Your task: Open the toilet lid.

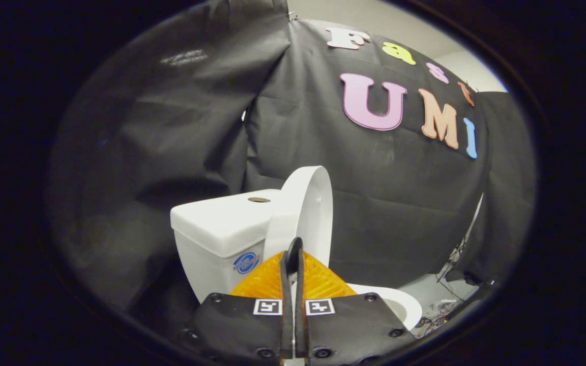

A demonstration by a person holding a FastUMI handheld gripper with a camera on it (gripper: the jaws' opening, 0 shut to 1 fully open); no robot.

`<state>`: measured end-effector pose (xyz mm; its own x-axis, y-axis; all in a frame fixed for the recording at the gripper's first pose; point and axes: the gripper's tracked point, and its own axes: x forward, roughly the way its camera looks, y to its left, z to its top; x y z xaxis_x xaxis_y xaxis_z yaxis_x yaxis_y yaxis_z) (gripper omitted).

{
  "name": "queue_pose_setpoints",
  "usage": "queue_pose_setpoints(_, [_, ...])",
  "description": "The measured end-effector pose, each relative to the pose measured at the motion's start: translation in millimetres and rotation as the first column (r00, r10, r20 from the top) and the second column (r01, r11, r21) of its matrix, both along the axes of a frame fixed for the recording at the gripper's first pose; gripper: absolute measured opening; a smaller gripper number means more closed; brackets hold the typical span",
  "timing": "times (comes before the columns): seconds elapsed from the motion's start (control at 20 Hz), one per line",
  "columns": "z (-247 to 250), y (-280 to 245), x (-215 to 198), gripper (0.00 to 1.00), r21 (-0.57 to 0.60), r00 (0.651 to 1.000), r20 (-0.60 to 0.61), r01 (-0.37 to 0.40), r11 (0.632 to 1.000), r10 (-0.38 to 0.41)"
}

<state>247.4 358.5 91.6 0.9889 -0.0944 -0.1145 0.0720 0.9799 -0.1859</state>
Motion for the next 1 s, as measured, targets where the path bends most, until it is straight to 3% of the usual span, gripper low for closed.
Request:
queue_pose_setpoints(0.15, [-3, 1, 2, 0.06, 0.043, 0.999, -0.013, -0.037, 0.998, 0.037])
queue_pose_setpoints(0.35, [-7, 6, -18, 0.58, 0.125, 0.975, -0.043, -0.21, 0.97, 0.217])
queue_pose_setpoints(0.5, [-1, -32, -53, 0.97, 0.188, 0.975, -0.057, -0.201, 0.962, 0.214])
queue_pose_setpoints(1.0, [28, -146, -146, 0.96, 0.262, 0.981, 0.049, -0.194, 0.945, 0.187])
